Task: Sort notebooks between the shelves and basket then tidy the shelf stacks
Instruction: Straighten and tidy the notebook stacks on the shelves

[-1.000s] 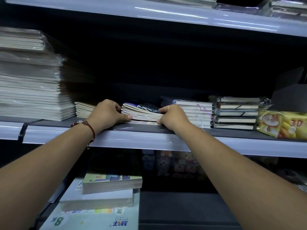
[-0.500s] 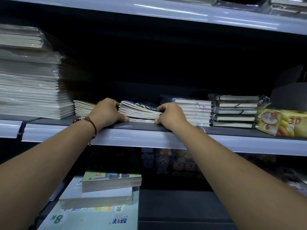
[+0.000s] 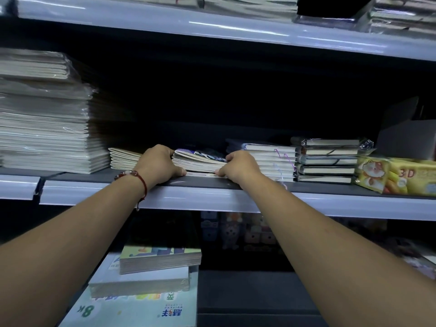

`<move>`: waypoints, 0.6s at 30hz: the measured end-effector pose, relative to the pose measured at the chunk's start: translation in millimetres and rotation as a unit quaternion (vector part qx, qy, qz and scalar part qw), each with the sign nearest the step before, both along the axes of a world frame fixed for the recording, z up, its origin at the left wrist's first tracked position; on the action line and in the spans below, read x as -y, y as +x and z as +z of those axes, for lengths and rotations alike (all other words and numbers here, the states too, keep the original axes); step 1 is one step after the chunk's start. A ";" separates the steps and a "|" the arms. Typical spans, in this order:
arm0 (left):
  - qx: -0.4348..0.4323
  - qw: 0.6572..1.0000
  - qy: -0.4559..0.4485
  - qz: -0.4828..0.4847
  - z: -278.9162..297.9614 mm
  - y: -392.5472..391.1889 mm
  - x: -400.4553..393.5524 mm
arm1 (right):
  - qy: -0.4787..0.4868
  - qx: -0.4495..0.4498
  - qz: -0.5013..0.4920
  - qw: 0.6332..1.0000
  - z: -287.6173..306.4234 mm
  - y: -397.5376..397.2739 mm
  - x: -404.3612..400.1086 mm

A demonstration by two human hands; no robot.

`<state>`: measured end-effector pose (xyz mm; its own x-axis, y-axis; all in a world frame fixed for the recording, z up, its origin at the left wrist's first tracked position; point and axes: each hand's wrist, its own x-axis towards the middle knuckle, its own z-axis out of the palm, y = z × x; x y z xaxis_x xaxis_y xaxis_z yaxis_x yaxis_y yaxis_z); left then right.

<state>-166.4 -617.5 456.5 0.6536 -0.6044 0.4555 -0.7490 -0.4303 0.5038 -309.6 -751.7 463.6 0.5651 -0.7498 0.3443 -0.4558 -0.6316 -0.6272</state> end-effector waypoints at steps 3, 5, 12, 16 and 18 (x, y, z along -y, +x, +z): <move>0.006 1.000 -0.013 -0.005 -0.2 4.2 -4.0 | 0.014 0.036 0.014 0.999 -2.5 -4.3 0.7; -0.008 1.000 -0.023 -0.018 0.3 6.3 -6.5 | 0.021 0.045 0.023 0.999 -2.6 -4.8 2.4; -0.002 0.998 -0.053 -0.022 -3.2 9.9 -4.4 | 0.030 0.075 0.062 0.995 -6.4 -5.3 9.4; 0.001 0.998 -0.058 -0.038 -2.8 13.4 -6.4 | 0.042 0.088 0.072 0.993 -7.3 -4.9 10.1; -0.011 0.995 -0.091 -0.046 -3.3 13.4 -7.5 | 0.065 0.102 0.071 0.990 -6.7 -5.0 10.1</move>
